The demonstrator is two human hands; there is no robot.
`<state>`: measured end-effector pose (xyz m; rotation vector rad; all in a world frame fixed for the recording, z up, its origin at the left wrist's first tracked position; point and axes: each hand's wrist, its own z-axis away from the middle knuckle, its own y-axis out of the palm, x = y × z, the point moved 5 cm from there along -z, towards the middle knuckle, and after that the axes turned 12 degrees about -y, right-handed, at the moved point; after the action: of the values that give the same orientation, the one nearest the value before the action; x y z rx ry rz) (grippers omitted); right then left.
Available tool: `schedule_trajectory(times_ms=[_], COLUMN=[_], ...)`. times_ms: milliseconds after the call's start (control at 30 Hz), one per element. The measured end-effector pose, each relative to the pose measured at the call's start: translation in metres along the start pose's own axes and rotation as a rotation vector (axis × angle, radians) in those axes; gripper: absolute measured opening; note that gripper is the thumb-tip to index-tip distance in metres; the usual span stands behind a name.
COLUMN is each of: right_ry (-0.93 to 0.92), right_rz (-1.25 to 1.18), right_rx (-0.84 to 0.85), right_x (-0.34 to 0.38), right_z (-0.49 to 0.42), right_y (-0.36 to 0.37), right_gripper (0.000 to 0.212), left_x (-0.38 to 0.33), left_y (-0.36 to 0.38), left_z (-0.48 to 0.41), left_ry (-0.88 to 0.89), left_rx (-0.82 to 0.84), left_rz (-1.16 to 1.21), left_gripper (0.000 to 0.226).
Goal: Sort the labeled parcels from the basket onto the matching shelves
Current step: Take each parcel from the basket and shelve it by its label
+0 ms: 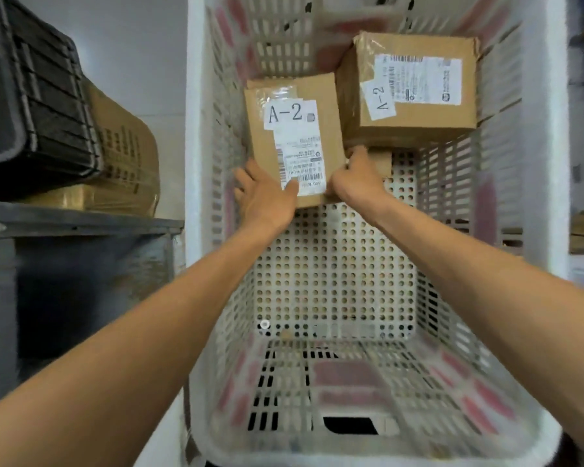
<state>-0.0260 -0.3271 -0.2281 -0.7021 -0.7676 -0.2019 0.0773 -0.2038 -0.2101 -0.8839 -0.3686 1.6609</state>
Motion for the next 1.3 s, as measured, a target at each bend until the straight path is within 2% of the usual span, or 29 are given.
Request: schedule_trajectory(times_ms=[67,167,233,333,433,633,700,900,1067,1200,1300], right_ry=[0.015,-0.041,-0.098,-0.149,-0.173,-0.179,-0.219,-0.312,-0.356,-0.409,-0.416], right_rz=[-0.001,-0.138,-0.198,-0.268,-0.365,-0.415,-0.384,-0.287,-0.303,-0.335,-0.326], right_rx=[0.064,0.132,0.141,0.136,0.122,0.124,0.098,-0.033,-0.148,-0.241,-0.317], right_x=[-0.018,-0.028,-0.030,-0.033,-0.037,-0.013,0.008,0.063,0.097,0.112,0.112], right_z=[0.017,0.027,0.025,0.032,0.051,0.094,0.115,0.203,0.287,0.344,0.384], right_y=[0.000,0.003,0.008,0.010,0.004,-0.028,-0.046,-0.094,-0.117,-0.123,-0.119], right_gripper=[0.075,0.104,0.107,0.100,0.085,0.080,0.082,0.106,0.109,0.098,0.107], left_x=[0.021,0.039,0.042,0.048,0.045,0.030,0.019,-0.010,-0.014,-0.008,-0.001], left_y=[0.012,0.020,0.021,0.021,0.010,-0.026,-0.045,-0.110,-0.147,-0.168,-0.174], left_z=[0.009,0.005,0.003,0.009,0.025,0.075,0.098,0.168,0.232,0.278,0.310], left_ry=[-0.045,-0.065,-0.053,-0.007,0.003,0.172,0.222,0.440,0.585,0.668,0.734], left_rx=[0.091,0.164,0.227,0.227,0.184,0.237,0.263,0.334,0.383,0.425,0.432], left_rz=[0.058,0.187,0.284,0.274,0.269,0.300,0.299,0.287,0.229,0.211,0.187], left_gripper=[0.076,0.081,0.095,0.111,0.113,0.117,0.117,0.115,0.116,0.115,0.114])
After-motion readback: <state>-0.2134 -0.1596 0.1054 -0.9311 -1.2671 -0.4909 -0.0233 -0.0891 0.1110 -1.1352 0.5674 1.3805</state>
